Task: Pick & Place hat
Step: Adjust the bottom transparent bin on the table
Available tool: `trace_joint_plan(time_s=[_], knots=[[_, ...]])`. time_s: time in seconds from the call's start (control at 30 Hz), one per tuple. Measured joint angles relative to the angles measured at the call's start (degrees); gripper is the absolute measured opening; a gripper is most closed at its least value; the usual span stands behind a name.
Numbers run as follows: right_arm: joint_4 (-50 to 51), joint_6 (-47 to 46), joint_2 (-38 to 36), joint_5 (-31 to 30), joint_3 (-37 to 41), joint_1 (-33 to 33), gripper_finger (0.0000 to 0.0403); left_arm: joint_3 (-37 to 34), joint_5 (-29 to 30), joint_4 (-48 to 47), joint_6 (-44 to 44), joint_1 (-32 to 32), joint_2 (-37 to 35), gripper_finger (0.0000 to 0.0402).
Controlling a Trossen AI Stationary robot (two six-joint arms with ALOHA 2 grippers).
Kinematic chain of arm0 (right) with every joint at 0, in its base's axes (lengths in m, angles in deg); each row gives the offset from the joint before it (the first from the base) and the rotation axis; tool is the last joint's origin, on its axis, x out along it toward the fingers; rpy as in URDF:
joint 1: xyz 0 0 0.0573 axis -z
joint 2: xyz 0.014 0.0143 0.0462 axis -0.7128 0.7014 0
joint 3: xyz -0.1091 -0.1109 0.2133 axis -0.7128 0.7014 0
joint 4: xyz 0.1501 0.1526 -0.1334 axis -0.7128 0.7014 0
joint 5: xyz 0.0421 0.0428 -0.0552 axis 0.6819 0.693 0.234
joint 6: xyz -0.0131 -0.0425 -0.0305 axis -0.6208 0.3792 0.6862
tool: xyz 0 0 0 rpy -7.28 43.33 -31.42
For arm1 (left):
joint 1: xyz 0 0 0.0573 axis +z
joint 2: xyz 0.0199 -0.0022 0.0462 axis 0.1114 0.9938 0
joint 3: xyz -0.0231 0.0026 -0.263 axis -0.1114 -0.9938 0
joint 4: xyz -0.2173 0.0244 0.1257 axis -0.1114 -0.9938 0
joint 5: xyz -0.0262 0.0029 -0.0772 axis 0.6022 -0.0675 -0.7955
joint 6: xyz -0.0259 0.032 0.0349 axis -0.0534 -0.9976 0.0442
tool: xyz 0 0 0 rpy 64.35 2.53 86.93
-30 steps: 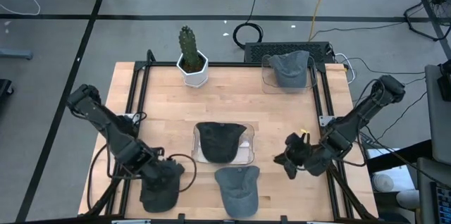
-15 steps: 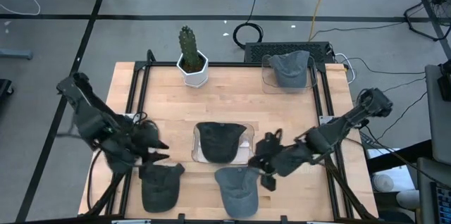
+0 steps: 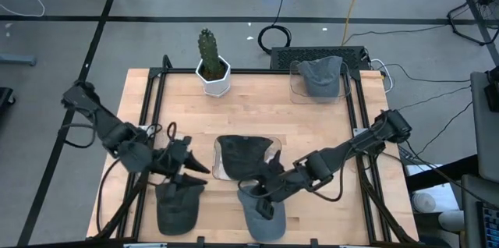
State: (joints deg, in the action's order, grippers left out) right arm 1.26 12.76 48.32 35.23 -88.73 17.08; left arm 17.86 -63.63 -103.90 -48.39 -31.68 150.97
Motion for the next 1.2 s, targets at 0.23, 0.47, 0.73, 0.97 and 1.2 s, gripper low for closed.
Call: trace_joint_plan(time_s=[0.23,0.47,0.73,0.97,1.2], knots=[[2.4,1.4,0.1,-3.9,-3.5,-1.1,0.0000,-7.0,-7.4,24.8,-1.6,5.6,0.0,0.0152],[6.2,9.9,0.1,-3.6,-1.8,-0.8,0.0000,-7.5,-6.9,26.5,-0.1,8.8,-0.5,0.0152],[2.7,16.6,0.2,3.8,4.3,2.9,0.0000,-7.5,-3.7,24.9,5.2,13.8,-0.5,0.0152],[2.6,20.9,0.1,6.5,6.4,2.5,0.0000,-7.5,8.4,24.4,11.1,14.3,-0.5,0.0152],[-2.8,22.4,0.1,11.8,15.0,3.2,0.0031,-7.5,11.4,24.4,14.2,14.3,-0.5,0.0152]])
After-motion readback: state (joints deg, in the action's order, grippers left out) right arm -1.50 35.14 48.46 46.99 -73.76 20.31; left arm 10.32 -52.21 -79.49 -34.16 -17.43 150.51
